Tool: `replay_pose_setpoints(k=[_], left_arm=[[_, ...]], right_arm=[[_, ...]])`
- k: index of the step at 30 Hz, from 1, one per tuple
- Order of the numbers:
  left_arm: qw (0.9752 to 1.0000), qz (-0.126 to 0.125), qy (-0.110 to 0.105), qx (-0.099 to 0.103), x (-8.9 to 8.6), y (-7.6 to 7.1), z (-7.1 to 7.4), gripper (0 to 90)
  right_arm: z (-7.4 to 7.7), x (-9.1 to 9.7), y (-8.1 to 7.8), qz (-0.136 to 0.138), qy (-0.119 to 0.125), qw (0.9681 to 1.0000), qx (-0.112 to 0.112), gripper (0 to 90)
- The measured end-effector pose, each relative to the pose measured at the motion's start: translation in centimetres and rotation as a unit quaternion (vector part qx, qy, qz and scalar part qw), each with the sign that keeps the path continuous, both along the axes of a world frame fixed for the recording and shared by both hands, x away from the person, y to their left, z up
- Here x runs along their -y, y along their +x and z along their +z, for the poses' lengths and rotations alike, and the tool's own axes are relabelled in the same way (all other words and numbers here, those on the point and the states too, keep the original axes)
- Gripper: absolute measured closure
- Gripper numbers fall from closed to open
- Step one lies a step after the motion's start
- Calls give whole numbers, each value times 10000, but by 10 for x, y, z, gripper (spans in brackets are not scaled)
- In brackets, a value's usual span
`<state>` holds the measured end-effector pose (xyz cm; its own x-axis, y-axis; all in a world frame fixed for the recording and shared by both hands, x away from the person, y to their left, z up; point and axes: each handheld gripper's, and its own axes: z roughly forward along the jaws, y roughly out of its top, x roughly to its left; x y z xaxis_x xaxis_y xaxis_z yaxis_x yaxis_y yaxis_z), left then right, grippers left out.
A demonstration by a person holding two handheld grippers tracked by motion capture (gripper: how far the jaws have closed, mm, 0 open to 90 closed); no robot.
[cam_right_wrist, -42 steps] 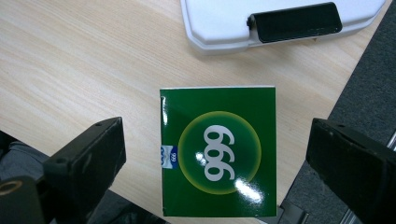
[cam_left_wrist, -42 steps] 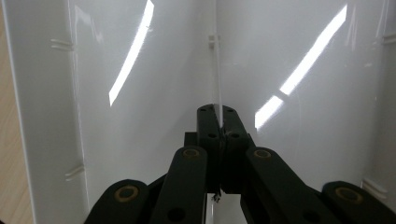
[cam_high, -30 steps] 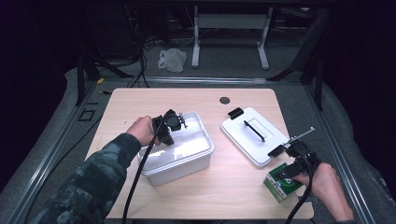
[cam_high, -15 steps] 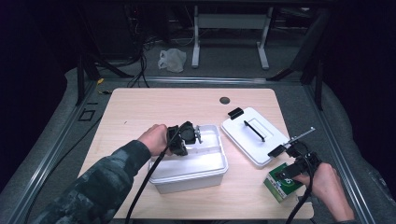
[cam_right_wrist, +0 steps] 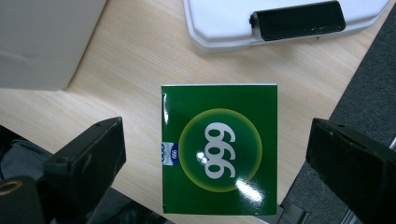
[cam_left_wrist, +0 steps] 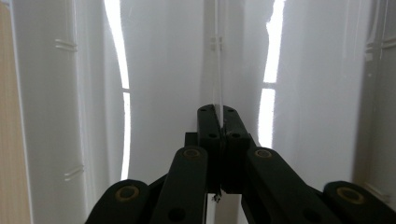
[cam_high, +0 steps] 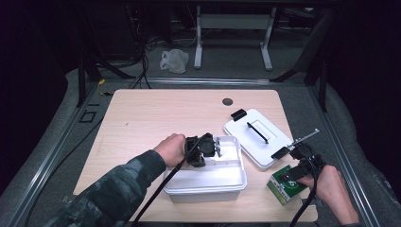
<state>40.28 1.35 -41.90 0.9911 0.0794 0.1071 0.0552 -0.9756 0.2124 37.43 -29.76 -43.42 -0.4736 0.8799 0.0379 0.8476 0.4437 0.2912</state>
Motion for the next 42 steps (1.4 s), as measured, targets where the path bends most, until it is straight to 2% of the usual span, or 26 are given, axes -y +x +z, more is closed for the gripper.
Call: replay_pose_setpoints(k=[10,16,29,35,42], left_arm=[[9996,-288,-56,-3,21,-6,0,894],[9992,-394,-74,37,27,-7,0,893],[9992,-360,-189,57,33,-10,-1,894],[9991,-362,-208,4,33,-8,0,894],[9991,-343,-220,-93,30,-7,8,894]], right_arm=[[1,-2,5,28,47,10000,-36,46],[0,-2,5,15,21,10000,-37,46],[-3,4,3,-32,-21,10000,-48,48],[-4,6,2,-49,-12,10000,-49,47],[-3,6,3,-46,-17,10000,-50,47]])
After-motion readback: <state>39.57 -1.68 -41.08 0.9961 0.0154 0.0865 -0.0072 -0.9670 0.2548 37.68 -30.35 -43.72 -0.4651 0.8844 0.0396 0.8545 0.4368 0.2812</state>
